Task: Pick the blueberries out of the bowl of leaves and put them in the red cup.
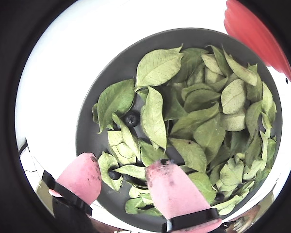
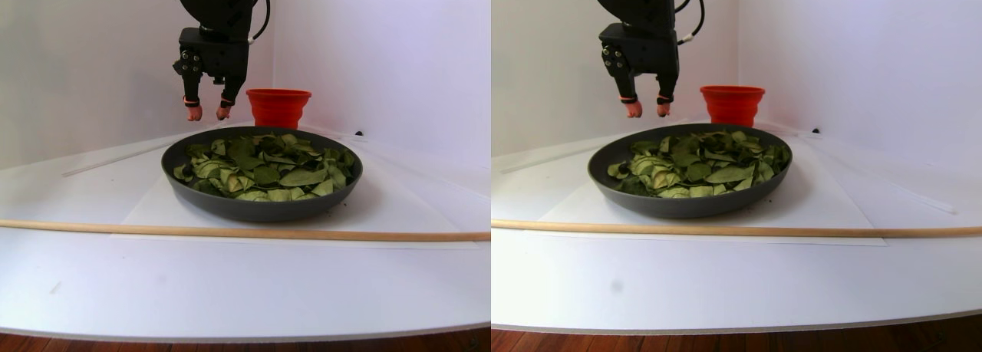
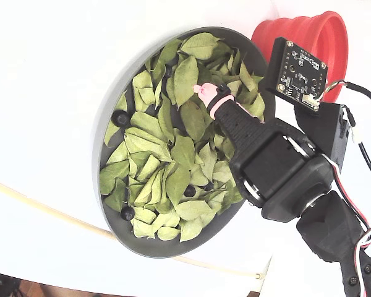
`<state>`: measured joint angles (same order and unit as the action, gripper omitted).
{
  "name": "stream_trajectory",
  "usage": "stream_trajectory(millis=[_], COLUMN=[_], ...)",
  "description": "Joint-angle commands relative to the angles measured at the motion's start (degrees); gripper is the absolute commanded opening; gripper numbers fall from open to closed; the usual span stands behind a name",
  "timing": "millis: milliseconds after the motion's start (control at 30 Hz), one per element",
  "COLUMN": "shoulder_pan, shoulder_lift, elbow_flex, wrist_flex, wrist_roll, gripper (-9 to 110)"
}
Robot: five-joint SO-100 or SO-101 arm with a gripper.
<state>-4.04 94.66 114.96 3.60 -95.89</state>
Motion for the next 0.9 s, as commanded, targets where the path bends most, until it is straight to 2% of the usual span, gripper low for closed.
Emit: stream_trajectory(millis=[0,867], shoulder_pan=[-0.8,-0.8], shoulder_lift=[0.7,-9.9], elbow_flex=[-0.5,-5.9], wrist_flex=[-1.8,-8.5], wrist_roll=[-0.2,1.6], gripper=[18,18])
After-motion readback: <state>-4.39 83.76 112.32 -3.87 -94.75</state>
